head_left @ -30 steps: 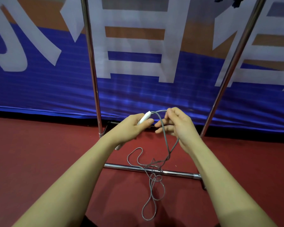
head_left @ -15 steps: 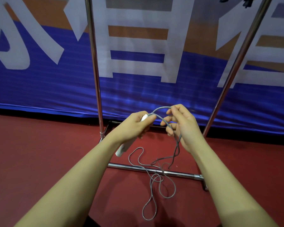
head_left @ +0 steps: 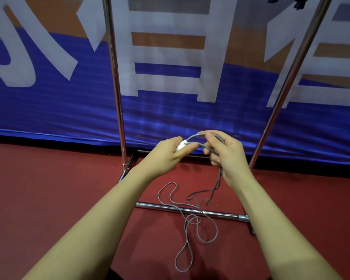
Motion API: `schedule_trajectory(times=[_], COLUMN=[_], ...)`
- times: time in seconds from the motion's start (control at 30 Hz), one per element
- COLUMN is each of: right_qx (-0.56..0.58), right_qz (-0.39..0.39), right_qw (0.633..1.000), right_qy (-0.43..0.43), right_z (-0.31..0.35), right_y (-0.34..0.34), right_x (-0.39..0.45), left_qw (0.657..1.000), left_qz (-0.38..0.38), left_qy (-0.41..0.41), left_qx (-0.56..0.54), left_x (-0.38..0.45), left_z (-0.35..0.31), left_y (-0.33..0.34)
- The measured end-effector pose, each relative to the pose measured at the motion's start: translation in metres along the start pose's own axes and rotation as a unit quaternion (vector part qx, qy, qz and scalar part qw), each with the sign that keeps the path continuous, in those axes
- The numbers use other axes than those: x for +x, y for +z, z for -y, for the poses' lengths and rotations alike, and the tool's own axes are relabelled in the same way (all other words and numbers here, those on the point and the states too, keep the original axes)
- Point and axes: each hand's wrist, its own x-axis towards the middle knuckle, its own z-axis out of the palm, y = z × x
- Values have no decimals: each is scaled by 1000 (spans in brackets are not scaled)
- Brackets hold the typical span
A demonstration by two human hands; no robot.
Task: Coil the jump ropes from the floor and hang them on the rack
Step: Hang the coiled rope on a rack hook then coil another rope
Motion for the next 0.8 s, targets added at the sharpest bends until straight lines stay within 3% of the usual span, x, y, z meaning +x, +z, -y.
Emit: schedule_trajectory(times=[0.27, 0.63, 0.8], right_qx=[48, 63, 8], right_qz=[12, 22, 70], right_qw=[998, 997, 996], right_qy=[37, 43, 59], right_z=[0, 2, 3], right_y=[-3, -4, -1], right_x=[4, 3, 0], left_qw=[999, 994, 984], left_qz=[-22, -79, -163], left_qy=[12, -14, -45], left_qx=[-23, 68, -63], left_x=[-2, 0, 1], left_z=[-6, -9, -14], left_y=[1, 2, 1])
